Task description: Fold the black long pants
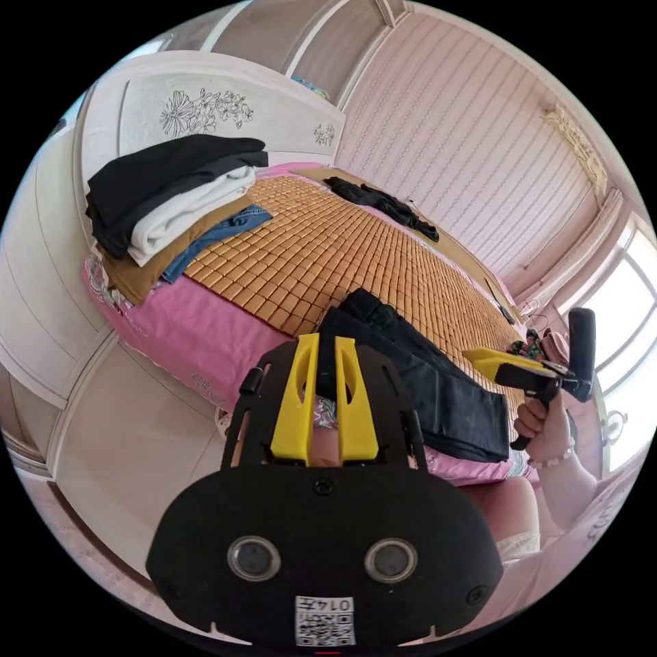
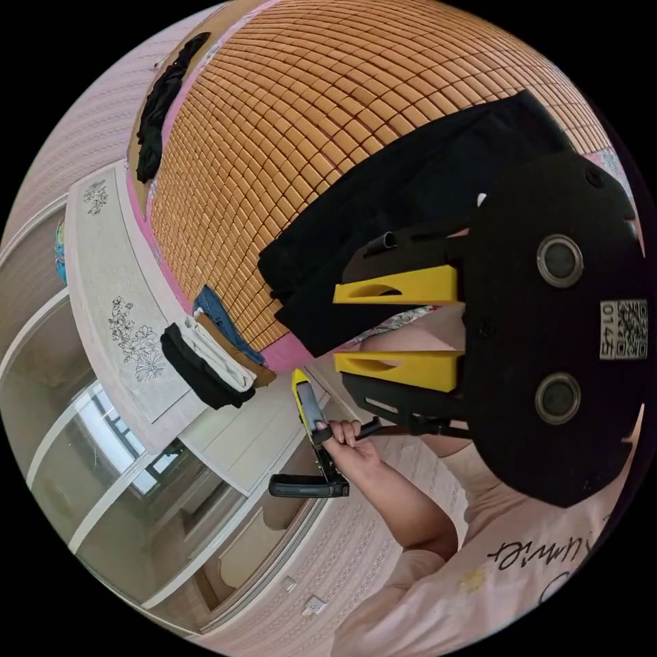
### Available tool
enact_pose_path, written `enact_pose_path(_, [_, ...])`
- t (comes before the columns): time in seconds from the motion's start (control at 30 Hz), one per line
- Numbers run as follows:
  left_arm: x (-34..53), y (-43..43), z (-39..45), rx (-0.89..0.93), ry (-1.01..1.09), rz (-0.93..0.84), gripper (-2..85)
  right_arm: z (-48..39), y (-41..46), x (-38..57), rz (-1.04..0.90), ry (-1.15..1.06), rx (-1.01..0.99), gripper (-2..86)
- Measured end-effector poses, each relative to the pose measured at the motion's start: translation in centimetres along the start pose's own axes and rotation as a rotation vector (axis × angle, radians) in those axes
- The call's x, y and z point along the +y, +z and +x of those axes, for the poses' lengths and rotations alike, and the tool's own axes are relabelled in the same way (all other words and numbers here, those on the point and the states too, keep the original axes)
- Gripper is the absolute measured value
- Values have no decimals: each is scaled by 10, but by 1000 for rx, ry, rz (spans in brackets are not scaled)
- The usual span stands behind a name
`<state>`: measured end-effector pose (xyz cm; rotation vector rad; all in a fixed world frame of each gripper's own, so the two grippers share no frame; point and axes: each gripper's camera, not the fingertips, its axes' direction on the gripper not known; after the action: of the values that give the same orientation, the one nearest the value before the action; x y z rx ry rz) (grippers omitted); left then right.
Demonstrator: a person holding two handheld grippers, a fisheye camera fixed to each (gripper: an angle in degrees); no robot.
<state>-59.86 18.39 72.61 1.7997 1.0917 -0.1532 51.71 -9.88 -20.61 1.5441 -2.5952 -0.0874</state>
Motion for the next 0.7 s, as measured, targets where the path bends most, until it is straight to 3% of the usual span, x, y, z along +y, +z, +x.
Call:
enact_pose_path(0.1, [-1, 25, -9, 59, -43, -41, 80, 18, 1, 26, -61, 54, 27, 81])
enact_pose_path(0.33, [-12, 79, -13, 1, -34, -174, 134, 58, -27, 73, -168, 185, 322, 77])
enact_pose_path(0.47, [-11, 98, -16, 183, -30, -256, 73, 81, -35, 86, -162, 302, 338, 75])
enact_pose_path(0.63, [-7, 66, 8, 195, 52, -218, 10, 101, -45, 98, -119, 410, 339, 71])
enact_pose_path(0.7, [-8, 36, 47, 172, 174, -157, 1, 107, -48, 101, -116, 434, 354, 69])
